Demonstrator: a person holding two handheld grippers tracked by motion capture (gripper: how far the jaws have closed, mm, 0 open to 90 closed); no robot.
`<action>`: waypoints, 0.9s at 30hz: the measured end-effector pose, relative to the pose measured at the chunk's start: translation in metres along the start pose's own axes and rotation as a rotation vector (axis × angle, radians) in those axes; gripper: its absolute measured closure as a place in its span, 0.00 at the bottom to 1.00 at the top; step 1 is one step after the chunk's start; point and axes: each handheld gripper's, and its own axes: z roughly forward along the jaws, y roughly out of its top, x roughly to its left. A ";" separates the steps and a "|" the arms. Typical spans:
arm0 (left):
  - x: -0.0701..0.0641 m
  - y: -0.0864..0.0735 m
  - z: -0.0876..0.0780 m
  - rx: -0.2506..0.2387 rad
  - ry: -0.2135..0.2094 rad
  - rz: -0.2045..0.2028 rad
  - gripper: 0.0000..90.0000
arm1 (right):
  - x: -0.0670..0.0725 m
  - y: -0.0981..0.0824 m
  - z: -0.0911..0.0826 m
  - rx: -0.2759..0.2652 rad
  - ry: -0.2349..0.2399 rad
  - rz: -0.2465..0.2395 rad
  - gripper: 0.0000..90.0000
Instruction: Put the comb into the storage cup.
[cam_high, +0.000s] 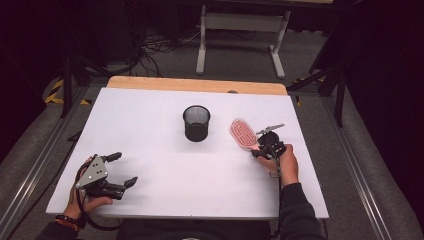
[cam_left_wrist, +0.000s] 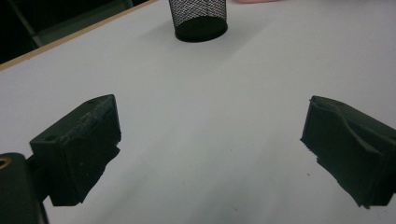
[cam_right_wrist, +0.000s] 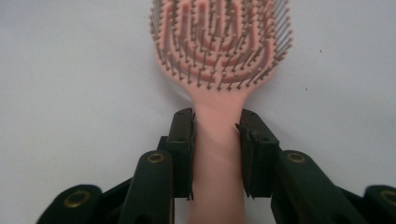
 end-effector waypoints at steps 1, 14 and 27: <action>0.000 0.000 0.000 0.003 -0.001 0.002 0.06 | 0.000 0.000 0.000 -0.004 0.000 -0.001 0.77; 0.000 0.000 0.001 0.008 0.007 0.000 0.06 | -0.003 -0.006 -0.008 -0.086 -0.008 0.003 0.77; 0.000 0.000 0.000 0.004 0.004 -0.001 0.06 | -0.002 -0.008 -0.015 -0.196 -0.048 -0.015 0.77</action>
